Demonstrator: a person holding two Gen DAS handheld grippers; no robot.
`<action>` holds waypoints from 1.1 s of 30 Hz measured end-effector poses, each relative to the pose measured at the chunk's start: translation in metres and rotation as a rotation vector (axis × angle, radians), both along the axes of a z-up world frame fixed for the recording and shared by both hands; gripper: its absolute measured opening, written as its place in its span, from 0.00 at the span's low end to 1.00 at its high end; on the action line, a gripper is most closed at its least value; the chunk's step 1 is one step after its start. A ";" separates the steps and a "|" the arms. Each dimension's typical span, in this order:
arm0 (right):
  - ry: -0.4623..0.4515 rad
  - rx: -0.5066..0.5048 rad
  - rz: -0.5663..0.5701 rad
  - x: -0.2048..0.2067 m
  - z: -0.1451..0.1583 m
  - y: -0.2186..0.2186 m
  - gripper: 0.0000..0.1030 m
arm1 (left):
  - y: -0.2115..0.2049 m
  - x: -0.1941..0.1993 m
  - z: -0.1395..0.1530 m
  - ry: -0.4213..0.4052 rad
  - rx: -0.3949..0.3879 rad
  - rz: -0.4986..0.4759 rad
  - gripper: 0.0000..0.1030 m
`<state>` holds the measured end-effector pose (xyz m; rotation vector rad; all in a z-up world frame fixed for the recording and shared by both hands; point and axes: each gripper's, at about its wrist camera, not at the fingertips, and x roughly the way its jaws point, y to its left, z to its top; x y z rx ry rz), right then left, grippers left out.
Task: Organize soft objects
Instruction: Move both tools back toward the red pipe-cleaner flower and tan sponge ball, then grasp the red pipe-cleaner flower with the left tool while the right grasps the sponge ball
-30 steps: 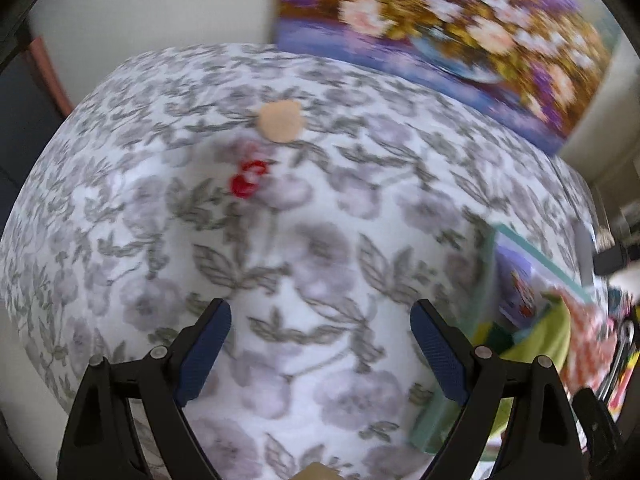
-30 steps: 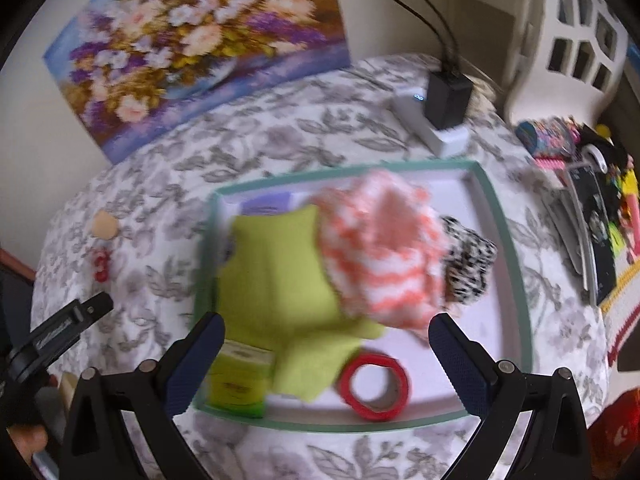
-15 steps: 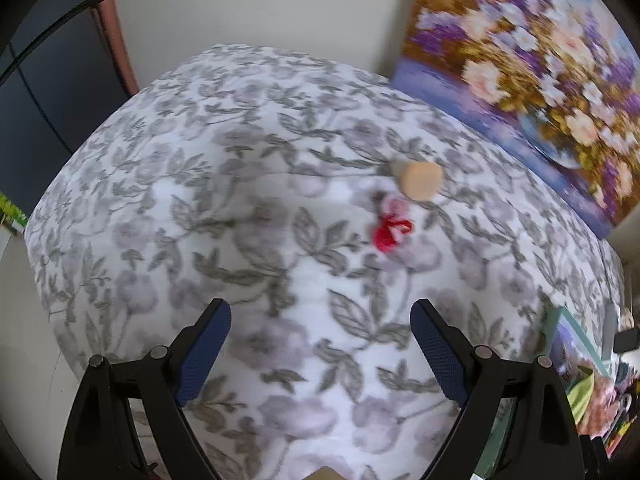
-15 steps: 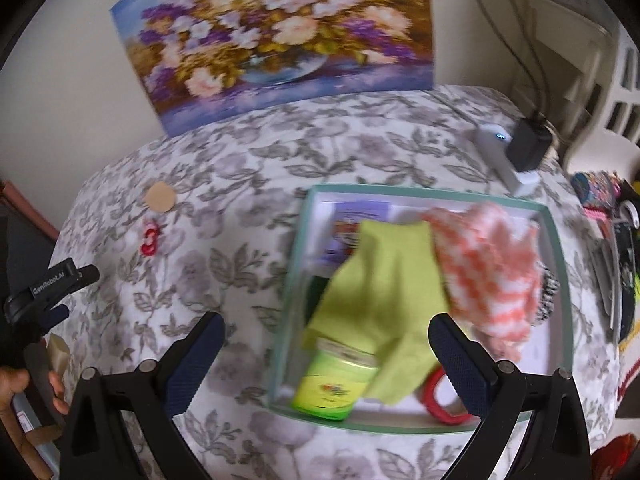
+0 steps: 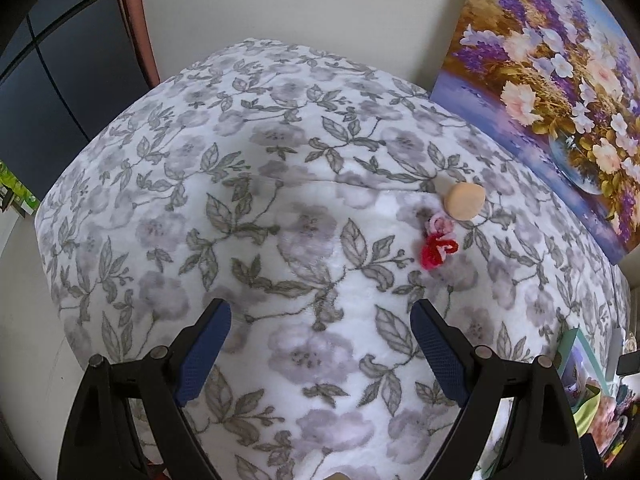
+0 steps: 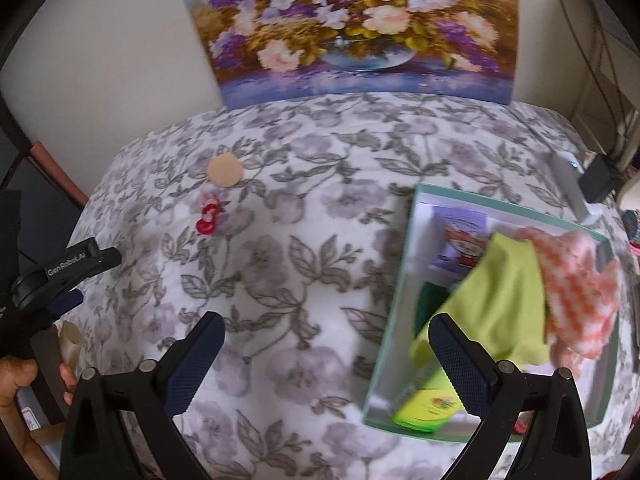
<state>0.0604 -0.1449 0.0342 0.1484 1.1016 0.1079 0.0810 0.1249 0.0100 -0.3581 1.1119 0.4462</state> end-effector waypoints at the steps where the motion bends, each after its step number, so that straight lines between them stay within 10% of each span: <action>1: -0.003 0.001 0.009 0.002 -0.001 0.004 1.00 | 0.001 0.000 -0.001 0.000 -0.002 0.000 0.89; 33: 0.015 0.157 0.064 0.151 -0.064 0.054 1.00 | 0.001 0.085 -0.061 -0.162 -0.045 -0.202 0.89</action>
